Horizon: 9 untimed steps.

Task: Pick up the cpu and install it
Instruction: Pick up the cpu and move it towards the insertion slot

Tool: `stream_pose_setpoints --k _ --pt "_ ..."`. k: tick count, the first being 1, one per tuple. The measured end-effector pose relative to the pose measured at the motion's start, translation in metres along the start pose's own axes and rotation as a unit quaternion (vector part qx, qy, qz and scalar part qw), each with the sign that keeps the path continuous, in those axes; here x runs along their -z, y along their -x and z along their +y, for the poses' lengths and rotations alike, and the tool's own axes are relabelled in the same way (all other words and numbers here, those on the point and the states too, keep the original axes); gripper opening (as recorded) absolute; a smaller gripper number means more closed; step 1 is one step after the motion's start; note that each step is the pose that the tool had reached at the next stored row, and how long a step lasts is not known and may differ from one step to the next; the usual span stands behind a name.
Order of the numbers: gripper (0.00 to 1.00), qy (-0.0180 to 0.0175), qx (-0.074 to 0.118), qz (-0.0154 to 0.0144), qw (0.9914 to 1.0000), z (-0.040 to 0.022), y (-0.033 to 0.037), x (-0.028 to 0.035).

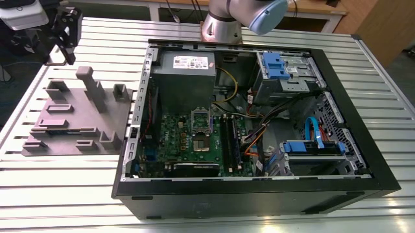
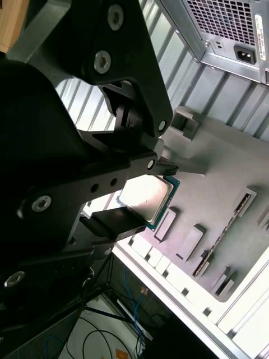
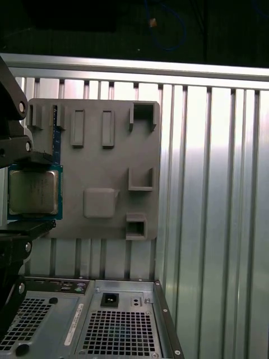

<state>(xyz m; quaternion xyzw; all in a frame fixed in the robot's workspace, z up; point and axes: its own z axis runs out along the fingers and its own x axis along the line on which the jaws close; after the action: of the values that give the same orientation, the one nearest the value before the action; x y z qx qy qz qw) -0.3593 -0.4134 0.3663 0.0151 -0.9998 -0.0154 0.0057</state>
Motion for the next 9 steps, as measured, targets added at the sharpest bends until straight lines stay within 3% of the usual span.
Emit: stream_pose_setpoints --k 9 --pt "0.47 0.0 0.0 0.0 1.0 -0.0001 0.0037 0.0"
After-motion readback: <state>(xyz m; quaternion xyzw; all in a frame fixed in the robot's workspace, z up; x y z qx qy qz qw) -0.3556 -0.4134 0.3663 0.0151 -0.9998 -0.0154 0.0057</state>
